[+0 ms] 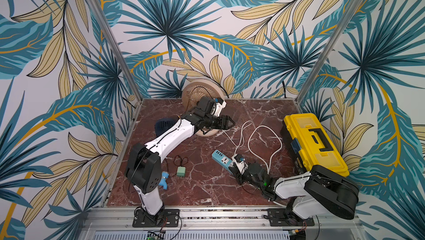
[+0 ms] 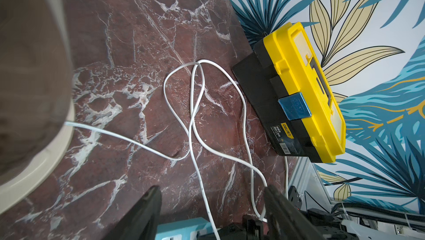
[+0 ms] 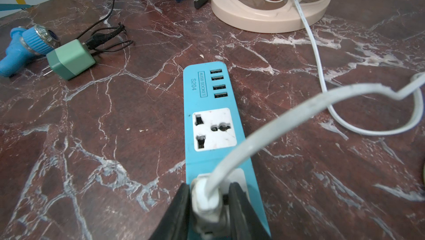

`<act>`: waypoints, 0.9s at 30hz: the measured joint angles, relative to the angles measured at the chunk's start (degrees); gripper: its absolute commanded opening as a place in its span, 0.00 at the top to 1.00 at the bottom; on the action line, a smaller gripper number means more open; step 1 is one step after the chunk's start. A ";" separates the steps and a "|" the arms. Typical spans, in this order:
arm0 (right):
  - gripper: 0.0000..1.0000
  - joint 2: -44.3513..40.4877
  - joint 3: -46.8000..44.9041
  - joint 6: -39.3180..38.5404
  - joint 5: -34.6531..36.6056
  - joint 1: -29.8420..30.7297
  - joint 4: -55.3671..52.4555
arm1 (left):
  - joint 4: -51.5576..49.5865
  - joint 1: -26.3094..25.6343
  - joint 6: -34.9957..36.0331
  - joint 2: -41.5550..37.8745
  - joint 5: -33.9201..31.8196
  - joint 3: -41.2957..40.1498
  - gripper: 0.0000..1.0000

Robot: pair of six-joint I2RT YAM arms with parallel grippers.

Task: Plug the desk fan into the power strip
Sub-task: Insert the plug into the socket, then pick up the plug from the center of the board.

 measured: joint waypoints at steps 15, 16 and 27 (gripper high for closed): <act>0.23 -26.25 3.30 4.04 -2.19 0.15 -28.11 | -2.43 2.89 -0.85 -24.52 -5.49 -16.52 0.00; 0.17 -28.81 3.45 4.83 -2.40 0.15 -30.51 | -2.93 3.06 -0.92 -26.80 -6.23 -17.84 0.00; 0.01 -53.48 7.72 14.69 -3.28 0.22 -55.47 | -11.89 3.87 -2.93 -51.65 -19.19 -31.91 0.00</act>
